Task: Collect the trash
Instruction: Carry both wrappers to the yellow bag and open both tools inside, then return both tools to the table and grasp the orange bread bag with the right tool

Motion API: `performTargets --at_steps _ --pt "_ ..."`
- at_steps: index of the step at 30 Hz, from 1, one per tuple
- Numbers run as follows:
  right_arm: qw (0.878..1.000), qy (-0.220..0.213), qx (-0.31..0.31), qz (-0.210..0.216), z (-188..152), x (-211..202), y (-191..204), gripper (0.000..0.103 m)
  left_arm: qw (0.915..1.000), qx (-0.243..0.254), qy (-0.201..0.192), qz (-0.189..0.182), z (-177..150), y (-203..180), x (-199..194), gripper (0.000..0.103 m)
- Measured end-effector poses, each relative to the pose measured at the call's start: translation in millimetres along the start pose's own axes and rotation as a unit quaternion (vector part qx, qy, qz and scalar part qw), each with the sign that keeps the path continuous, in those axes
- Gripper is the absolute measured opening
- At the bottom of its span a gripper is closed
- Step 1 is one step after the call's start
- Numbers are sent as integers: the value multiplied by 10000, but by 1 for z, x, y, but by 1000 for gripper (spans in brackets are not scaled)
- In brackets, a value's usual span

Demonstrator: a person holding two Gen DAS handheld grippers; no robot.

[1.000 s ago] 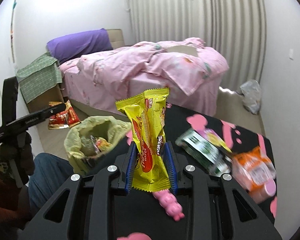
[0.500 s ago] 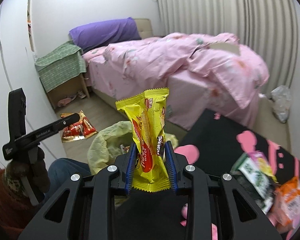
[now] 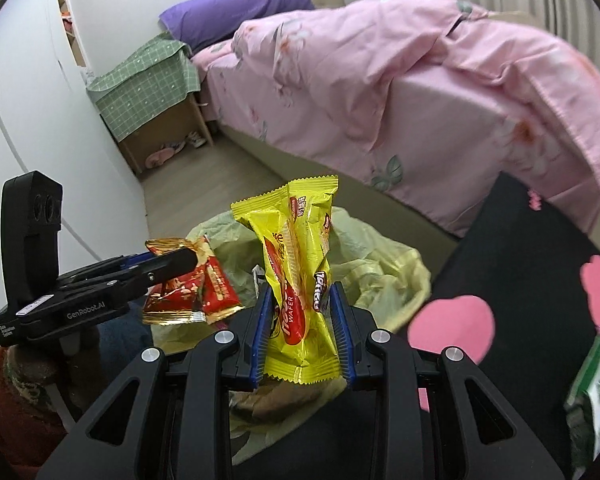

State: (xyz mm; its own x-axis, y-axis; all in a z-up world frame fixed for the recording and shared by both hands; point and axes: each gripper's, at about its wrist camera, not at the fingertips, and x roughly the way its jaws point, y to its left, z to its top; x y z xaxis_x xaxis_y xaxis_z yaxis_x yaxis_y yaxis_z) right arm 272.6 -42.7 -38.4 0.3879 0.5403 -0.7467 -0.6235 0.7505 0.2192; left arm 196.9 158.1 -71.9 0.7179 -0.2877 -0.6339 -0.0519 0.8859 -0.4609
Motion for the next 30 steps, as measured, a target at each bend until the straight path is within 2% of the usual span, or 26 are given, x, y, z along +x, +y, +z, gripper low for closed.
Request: performTargets --at_steps 1,2,3,4,5,11,13,17,20,23,28,30 --pt "9999 19 -57 93 1 6 1 29 9998 -116 -40 -125 1 3 -1 45" --pt "9998 49 -84 146 2 11 1 29 9995 -176 -118 -214 2 5 -4 58" --pt "9998 81 -64 192 2 17 0 34 9994 -192 -205 -226 3 6 -8 64" --pt "9997 87 -47 238 3 19 -1 44 9992 -186 -308 -163 6 6 -12 64" --pt "9995 87 -45 284 2 22 -1 48 9992 -194 -346 -100 9 6 -15 64" --pt "9997 -96 -8 244 -6 3 -3 59 9943 -273 -945 404 22 3 -44 64" --pt "9995 -229 35 219 -12 -14 -6 65 9925 -261 -1116 423 24 -1 -52 64" --pt "9978 -630 209 20 -27 -53 -18 66 9910 -157 -1281 356 24 -16 -64 64" --pt "9948 -930 347 -207 -48 -88 -29 70 9918 11 -1264 208 22 -32 -68 64" --pt "9947 -805 423 -476 -71 -111 -37 70 9930 254 -1151 -26 16 -55 -65 64" --pt "9858 -873 612 -1300 -120 -158 -55 70 9931 909 -495 -559 0 -107 -45 64" --pt "9838 -887 789 -1343 -137 -172 -66 70 9893 1214 -414 -695 -10 -129 -39 64"
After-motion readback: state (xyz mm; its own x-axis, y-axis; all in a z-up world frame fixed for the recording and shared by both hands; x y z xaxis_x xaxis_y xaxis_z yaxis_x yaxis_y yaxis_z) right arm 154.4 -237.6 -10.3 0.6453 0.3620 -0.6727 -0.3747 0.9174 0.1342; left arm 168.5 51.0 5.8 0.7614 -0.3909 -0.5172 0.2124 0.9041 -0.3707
